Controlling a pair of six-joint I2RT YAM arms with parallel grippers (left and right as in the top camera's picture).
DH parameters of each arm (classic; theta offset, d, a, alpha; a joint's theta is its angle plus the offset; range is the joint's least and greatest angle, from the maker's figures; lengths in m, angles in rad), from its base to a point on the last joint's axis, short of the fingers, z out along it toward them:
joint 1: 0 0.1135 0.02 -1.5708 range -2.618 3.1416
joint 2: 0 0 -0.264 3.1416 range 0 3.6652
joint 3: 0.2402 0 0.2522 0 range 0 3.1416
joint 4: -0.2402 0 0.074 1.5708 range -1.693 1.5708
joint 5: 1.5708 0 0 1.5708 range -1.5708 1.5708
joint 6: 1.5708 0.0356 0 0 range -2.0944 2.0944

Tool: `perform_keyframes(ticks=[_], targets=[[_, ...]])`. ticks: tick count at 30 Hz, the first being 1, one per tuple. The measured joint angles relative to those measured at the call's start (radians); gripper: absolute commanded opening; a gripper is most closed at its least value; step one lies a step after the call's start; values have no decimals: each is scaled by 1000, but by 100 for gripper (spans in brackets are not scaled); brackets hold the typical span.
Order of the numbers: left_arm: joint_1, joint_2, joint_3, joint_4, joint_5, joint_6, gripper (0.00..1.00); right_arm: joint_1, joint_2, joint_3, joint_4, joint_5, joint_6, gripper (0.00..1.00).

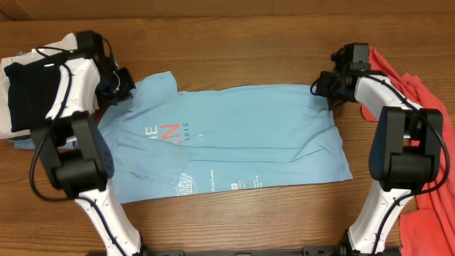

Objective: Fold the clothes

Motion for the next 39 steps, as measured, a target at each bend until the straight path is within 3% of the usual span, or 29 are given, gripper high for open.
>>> perform_keyframes(ticks=[13,24,39], targets=[[0,-178,0,-231,14,30,4,0,-154,109,-345,85,0,4],[14,-220,0,-445,-111,48,4,0,-225,116,-684,149,0,4],[74,-220,0,-614,-175,45,4,0,-225,116,-814,246,0,10]])
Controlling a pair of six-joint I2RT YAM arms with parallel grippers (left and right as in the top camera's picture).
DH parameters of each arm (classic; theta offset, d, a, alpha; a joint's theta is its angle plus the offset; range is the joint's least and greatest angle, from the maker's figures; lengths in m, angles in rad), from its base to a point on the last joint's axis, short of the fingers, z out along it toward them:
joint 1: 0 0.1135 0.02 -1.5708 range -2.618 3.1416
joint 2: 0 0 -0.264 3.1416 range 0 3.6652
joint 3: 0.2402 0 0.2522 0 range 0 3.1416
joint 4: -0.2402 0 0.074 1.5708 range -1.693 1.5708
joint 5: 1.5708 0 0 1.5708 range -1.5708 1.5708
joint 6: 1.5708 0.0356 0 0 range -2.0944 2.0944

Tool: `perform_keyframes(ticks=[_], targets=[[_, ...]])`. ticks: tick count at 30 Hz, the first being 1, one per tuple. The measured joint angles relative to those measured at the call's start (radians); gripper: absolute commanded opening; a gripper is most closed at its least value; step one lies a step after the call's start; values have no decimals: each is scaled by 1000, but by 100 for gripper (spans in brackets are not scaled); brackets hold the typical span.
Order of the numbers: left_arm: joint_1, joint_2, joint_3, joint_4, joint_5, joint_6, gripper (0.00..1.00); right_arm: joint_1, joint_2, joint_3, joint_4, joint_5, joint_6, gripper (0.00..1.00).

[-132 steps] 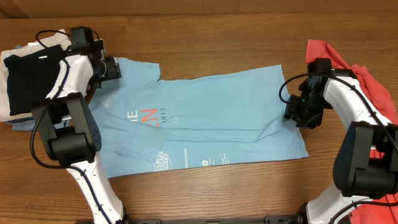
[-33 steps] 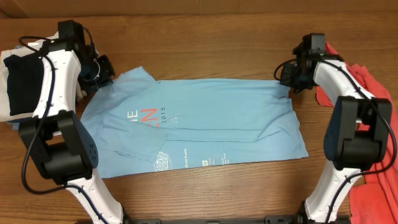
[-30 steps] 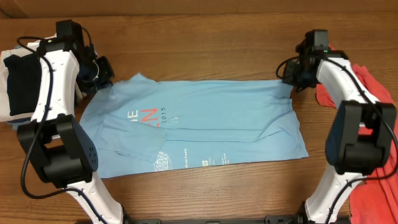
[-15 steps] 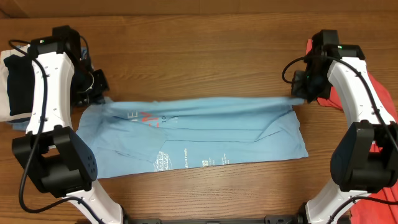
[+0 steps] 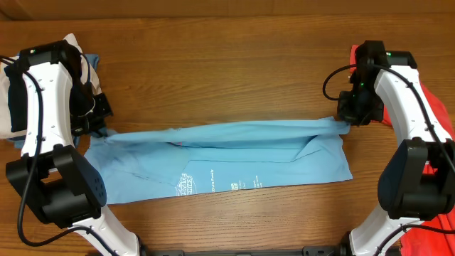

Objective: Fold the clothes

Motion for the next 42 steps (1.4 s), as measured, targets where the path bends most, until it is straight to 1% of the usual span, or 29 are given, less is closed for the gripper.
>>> perform_keyframes(ticks=[6,10,16,21,29,39,42], targets=[[0,0,-23,-34,0,0,4,0,0,0,-35,8,0,8],[0,0,-84,-43,0,0,4,0,0,0,-61,7,0,8],[0,0,-196,-10,-3,0,4,0,0,0,-72,7,0,8],[0,0,-249,32,-3,0,4,0,0,0,-100,4,0,8],[0,0,-254,35,-4,0,4,0,0,0,-148,3,0,8],[0,0,-255,20,-4,0,4,0,0,0,-154,3,0,8],[0,0,-255,18,-4,0,4,0,0,0,-159,3,0,11]])
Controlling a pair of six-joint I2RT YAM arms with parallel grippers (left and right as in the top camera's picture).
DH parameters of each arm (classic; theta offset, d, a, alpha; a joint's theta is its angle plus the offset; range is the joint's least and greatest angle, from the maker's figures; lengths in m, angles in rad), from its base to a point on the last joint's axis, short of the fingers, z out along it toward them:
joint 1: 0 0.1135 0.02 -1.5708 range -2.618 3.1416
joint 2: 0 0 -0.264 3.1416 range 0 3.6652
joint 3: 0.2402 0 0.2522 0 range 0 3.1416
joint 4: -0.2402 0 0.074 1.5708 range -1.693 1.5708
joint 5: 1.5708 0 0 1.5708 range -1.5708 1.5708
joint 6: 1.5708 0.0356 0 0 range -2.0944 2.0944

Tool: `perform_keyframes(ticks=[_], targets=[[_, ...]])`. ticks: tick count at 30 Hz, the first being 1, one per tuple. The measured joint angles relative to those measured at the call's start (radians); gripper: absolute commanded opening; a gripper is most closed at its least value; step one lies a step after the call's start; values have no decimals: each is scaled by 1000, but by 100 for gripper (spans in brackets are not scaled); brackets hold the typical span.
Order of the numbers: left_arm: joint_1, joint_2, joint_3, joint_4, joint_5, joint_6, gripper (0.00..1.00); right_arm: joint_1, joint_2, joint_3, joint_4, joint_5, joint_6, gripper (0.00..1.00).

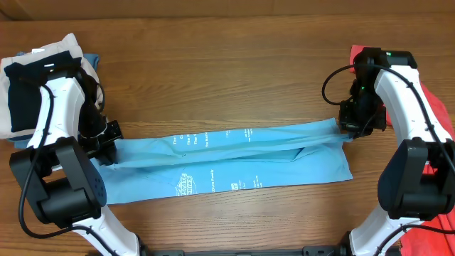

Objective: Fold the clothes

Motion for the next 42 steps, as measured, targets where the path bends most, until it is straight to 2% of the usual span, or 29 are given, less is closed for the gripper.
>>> perform_keyframes(ticks=[1,5,6,31,32,35,39,42], targets=[[0,0,0,-2,0,0,4,0,0,0,-2,0,0,17],[0,0,0,-6,0,0,4,0,0,0,-6,1,1,19],[0,0,0,-9,0,0,4,0,0,0,-6,0,0,23],[-14,0,-47,-31,-6,-11,4,0,0,0,2,0,0,25],[-18,0,-58,-24,-9,-16,9,0,0,0,2,0,0,25],[-27,0,-77,-10,-20,-29,39,0,0,0,3,0,0,25],[-29,0,-85,-8,-40,-45,46,0,0,0,2,0,0,26],[-29,0,-85,-1,-45,-46,46,0,0,0,3,0,2,31]])
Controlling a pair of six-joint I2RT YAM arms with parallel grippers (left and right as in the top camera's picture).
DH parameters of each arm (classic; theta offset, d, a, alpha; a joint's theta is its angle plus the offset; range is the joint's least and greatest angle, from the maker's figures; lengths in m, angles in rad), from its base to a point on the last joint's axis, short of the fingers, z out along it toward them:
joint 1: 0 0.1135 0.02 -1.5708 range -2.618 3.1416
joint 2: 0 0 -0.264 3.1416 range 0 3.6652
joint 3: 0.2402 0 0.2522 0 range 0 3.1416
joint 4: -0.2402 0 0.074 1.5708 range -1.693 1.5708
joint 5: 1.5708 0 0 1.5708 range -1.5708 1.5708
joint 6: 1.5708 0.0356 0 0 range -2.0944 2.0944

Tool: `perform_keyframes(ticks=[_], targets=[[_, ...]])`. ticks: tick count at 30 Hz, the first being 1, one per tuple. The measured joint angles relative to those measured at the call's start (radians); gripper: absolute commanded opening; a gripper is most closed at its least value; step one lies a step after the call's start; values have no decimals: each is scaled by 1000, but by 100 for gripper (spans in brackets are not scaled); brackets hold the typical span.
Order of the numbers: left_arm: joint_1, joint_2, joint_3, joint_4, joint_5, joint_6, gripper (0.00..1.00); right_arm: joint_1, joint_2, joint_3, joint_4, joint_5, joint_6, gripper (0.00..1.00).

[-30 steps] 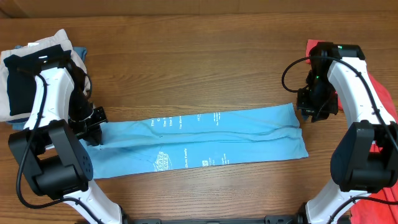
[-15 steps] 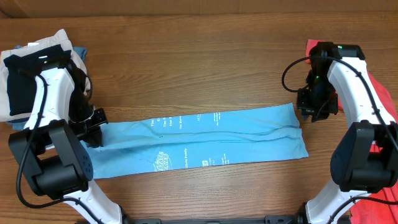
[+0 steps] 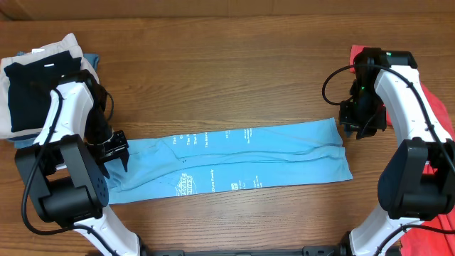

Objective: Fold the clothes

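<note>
A light blue T-shirt [image 3: 234, 160] lies flat on the table, folded in half lengthwise into a long band with white print facing up. My left gripper [image 3: 116, 151] sits low at the band's left end, its fingers spread over the cloth edge. Just off the band's upper right corner is my right gripper [image 3: 348, 122], and the corner lies flat on the table beside it. Neither gripper lifts any cloth.
A stack of dark and white clothes [image 3: 32, 85] sits at the far left edge. A red-orange garment [image 3: 434, 107] lies along the right edge behind the right arm. The wooden table [image 3: 227, 64] stretches behind the shirt.
The folded-over edge, held slightly raised at both ends, now lies flat. My left gripper has shifted a little right and down onto the shirt's left end. The right gripper has hardly moved.
The shirt lay spread open with both grippers at its far corners. Then the far edge hung pulled toward the front between them. Then it was laid over the near half, print showing. Now the fold lies flat and the grippers rest at its ends.
</note>
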Motion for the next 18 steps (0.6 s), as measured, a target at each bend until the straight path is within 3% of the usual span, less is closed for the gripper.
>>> perform_keyframes(ticks=[6,10,12,18], targets=[[0,0,0,40,-3,-1,44,0,0,0,-3,-2,-2,36],[0,0,-1,80,-6,-7,45,0,0,0,-2,-31,-2,56],[0,0,-1,97,-6,-7,45,-1,0,-2,6,-49,-11,61],[0,0,-1,113,-6,-7,45,-33,-2,-96,105,-97,-27,62]])
